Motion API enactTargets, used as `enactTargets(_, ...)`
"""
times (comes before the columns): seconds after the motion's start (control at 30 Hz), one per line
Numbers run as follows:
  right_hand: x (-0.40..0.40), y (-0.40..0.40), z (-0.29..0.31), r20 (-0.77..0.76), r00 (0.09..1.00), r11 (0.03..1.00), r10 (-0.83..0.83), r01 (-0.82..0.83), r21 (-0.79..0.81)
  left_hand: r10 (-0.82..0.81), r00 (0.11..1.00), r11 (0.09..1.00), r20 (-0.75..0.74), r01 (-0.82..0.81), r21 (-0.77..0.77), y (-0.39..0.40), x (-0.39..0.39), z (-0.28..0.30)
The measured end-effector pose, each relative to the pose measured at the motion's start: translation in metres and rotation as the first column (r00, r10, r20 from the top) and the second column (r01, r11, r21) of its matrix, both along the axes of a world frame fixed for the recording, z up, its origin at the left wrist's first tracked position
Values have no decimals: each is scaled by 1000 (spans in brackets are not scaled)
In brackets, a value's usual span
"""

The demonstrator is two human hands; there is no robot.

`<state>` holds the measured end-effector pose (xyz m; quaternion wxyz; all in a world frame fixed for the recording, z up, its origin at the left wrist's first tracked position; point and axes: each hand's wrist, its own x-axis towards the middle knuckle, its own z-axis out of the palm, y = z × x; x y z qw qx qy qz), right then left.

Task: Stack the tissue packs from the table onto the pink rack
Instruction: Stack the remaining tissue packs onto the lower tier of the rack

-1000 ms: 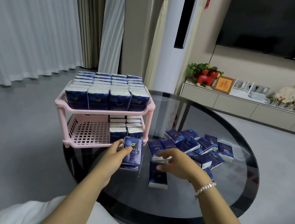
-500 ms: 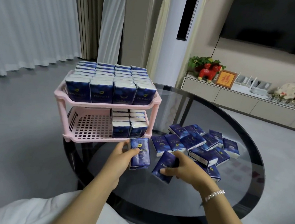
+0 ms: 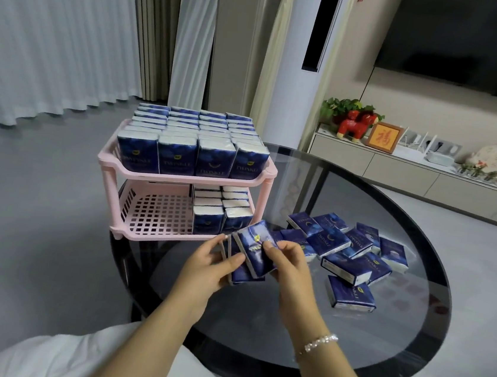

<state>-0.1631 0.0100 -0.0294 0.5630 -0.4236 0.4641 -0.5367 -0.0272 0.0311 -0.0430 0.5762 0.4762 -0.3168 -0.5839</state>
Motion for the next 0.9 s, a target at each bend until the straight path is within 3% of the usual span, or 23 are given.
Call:
enactTargets(0.2,18,5,-9,-60,998,999,-26,28,35,56,997,998,-61,-57,-17,-1,3,3)
enactTargets(0.37,14,3,-6,-73,996,998,54,-55,-5,34,999,999,37,-34,7,1,3,8)
enactTargets(0.47,2,-13,-6,-250,968,998,-18,3,-61,81,996,997,-22,-81,14,0,5,7)
enactTargets(0.5,-3,-21,-9,-386,917,992,-102,67,-103,94,995,996,-26,-94,5,-1,6,6)
enactTargets(0.57,-12,-37,-14,-660,713,971,-237,143,-193,103,994,995,-25,-103,-2,-2,7,6)
enactTargets(0.67,-19,-49,-19,-890,402,976,-215,118,-182,125,992,992,2,-125,5,-3,8,5)
enactTargets(0.8,-14,-49,-16,-947,266,984,-178,79,-162,155,988,988,10,-156,13,-7,11,1)
enactTargets(0.9,-13,-46,-15,-958,241,987,-156,79,-141,168,986,986,19,-168,9,-8,13,-1)
